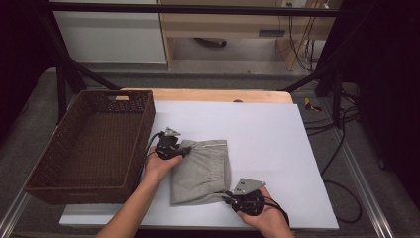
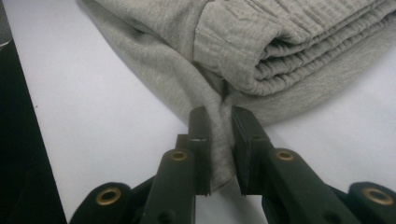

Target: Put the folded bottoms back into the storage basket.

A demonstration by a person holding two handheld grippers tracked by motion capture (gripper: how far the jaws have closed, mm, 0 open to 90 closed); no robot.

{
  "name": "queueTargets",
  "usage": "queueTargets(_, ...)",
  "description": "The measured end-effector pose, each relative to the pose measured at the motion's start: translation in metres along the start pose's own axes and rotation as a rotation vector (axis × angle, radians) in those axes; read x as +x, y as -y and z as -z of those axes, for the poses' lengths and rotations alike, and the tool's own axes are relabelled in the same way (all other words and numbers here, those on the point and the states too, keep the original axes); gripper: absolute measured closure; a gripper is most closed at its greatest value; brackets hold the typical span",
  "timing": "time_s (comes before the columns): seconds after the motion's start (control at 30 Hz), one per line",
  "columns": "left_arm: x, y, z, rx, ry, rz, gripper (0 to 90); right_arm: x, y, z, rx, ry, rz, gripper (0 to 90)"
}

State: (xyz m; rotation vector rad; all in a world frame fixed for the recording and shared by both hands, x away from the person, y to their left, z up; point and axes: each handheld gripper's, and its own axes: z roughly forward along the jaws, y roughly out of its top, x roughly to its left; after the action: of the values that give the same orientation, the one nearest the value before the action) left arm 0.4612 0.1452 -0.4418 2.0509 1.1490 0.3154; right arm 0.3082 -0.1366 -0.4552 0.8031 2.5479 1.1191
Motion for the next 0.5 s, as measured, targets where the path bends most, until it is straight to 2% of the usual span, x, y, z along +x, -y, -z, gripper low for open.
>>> queueTargets(0.27, -0.004, -0.003, 0.005, -0.009, -0.016, -0.012, 70.1, 0.002, -0.002, 0.003, -0.019, 0.011, 0.019, 80.0)
queueTargets(0.5, -0.007, -0.009, 0.014, -0.030, -0.003, -0.031, 71.5, 0.001, -0.006, 0.010, -0.059, 0.004, 0.020, 80.5)
